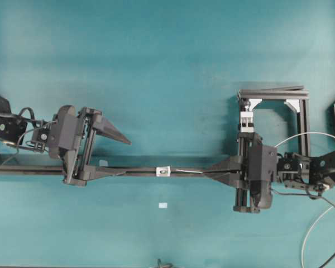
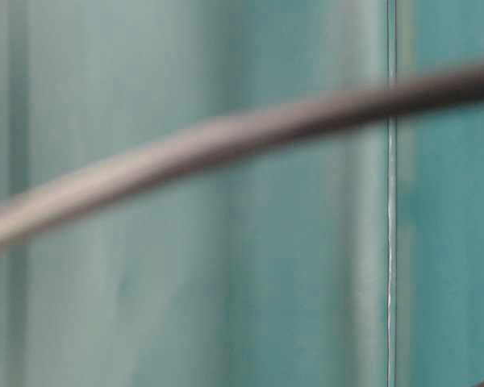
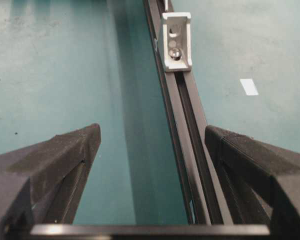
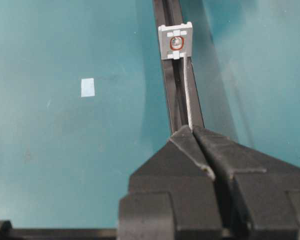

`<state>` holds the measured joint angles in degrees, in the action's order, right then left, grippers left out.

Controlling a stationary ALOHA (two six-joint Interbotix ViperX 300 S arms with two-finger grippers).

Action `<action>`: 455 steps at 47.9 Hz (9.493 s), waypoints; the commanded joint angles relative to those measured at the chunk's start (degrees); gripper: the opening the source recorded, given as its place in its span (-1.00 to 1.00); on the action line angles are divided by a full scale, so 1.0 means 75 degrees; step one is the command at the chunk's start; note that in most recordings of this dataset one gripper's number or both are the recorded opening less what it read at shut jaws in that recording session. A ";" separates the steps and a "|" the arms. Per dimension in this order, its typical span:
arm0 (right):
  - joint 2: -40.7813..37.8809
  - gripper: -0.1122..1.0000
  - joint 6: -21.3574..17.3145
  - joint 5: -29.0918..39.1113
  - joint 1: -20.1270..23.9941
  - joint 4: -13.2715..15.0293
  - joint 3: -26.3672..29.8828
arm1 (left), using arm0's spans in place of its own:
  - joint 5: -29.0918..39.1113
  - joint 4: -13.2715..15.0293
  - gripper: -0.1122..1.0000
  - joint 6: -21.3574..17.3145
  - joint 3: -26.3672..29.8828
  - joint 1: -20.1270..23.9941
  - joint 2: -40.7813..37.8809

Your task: Insert the wire through the hole in the metal fitting marked with a red label.

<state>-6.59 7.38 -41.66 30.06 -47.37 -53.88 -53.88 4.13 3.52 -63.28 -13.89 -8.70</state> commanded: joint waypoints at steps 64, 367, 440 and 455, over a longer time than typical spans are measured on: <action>-0.0305 -0.81 0.0047 -0.0305 0.0012 0.0000 0.0445 | 0.0141 -0.0047 0.42 0.0000 0.0187 -0.0035 0.0105; 0.0270 0.87 0.0480 0.0199 -0.0410 0.0012 0.0434 | 0.5098 -0.0117 -0.98 0.2086 -0.0562 -0.0328 0.3480; 0.2766 0.87 0.2203 -0.0469 -0.1723 0.0012 -0.1090 | 0.4172 -0.0152 0.88 -0.0176 -0.0820 0.2074 0.4957; 0.3164 0.87 0.2262 -0.0750 -0.1734 0.0035 -0.1383 | 0.4020 -0.0152 0.88 -0.0621 -0.0832 0.2273 0.4957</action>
<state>15.91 24.26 -46.41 17.23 -47.46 -64.34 -22.94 3.08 -0.88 -70.05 2.81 28.21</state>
